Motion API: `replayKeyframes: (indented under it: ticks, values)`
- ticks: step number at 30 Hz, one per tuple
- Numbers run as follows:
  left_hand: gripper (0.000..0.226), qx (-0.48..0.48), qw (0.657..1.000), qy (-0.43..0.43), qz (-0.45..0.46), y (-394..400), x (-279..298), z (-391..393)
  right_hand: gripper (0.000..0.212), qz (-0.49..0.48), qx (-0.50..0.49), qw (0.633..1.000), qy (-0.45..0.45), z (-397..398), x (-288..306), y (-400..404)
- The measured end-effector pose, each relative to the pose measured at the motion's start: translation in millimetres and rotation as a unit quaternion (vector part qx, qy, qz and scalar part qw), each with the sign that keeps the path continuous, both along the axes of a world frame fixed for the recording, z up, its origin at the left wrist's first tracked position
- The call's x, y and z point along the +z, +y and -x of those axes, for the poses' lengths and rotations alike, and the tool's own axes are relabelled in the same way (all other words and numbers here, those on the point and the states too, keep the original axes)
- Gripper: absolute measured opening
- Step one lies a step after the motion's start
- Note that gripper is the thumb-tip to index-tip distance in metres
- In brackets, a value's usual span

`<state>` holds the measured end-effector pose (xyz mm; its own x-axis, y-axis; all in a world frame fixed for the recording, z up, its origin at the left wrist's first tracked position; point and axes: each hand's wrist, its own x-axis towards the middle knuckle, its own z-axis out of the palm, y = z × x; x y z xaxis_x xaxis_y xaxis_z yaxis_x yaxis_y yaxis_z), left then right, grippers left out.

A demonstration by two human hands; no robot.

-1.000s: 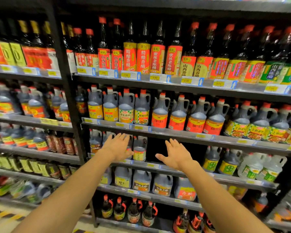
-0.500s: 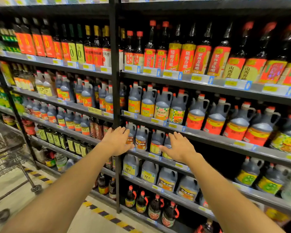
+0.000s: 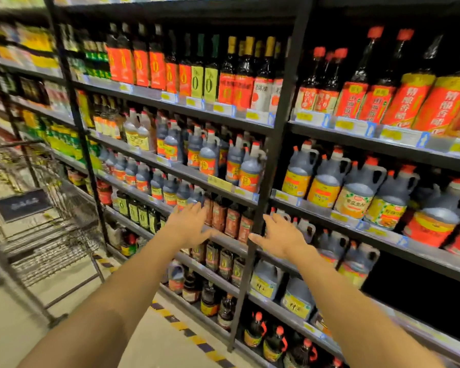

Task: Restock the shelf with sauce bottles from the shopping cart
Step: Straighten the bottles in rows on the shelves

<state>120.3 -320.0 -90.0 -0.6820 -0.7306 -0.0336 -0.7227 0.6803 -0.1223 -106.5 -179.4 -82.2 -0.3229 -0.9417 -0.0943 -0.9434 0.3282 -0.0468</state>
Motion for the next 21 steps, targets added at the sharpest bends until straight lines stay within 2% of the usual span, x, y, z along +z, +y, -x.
replayKeyframes:
  ticks: [5, 12, 18, 21]
  values:
    - [0.088, 0.002, 1.0, 0.012, -0.006, -58, -8, -25, 0.09, 0.009, 0.002, 1.0, -0.024, -28, 0, -65]
    - [0.087, -0.017, 1.0, 0.012, -0.011, -127, -8, -7, 0.09, 0.032, -0.005, 0.999, 0.036, -25, -3, -145]
    - [0.088, -0.065, 0.997, 0.031, -0.016, -192, -8, 48, 0.091, 0.124, -0.033, 0.991, 0.045, 3, -11, -206]
    - [0.09, -0.087, 0.994, 0.055, -0.038, -228, -8, 78, 0.088, 0.189, -0.078, 0.978, 0.032, 19, -7, -232]
